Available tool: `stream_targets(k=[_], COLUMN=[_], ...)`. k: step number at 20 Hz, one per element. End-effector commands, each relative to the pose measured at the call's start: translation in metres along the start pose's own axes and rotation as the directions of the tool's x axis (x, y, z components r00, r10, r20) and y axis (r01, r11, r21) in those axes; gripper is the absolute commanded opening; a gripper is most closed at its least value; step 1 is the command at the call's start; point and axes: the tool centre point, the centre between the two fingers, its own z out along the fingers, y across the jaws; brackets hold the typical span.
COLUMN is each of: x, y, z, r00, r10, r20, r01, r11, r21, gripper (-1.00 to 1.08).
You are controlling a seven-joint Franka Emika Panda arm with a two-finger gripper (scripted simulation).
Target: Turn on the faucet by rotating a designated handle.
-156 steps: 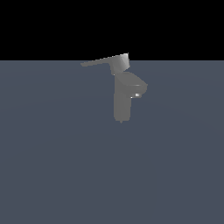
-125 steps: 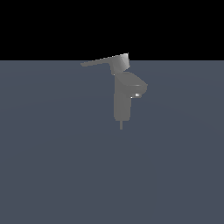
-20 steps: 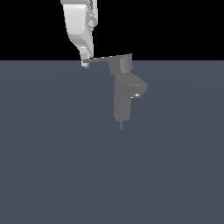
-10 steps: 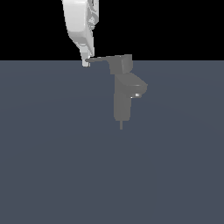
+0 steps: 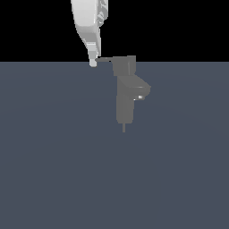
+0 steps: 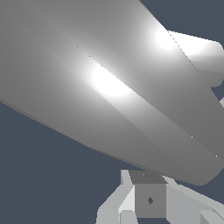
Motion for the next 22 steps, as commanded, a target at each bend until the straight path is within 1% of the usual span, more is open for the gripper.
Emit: stream_targets(k=[1, 15, 16, 17, 22], x=[0.012, 0.044, 0.044, 0.035, 0.069], y=[0.008, 0.045, 0.045, 0.044, 0.045], z=[-0.003, -0.005, -0.005, 0.0, -0.001], r00=[1.0, 1.0, 1.0, 1.0, 1.0], r10=[0.011, 0.01, 0.01, -0.001, 0.002], r20=[0.001, 0.003, 0.003, -0.001, 0.0], r01=[-0.011, -0.01, -0.01, 0.001, -0.002], r11=[1.0, 1.0, 1.0, 1.0, 1.0], r21=[0.003, 0.005, 0.005, -0.004, -0.002], gripper=[-1.0, -1.0, -1.0, -1.0, -1.0])
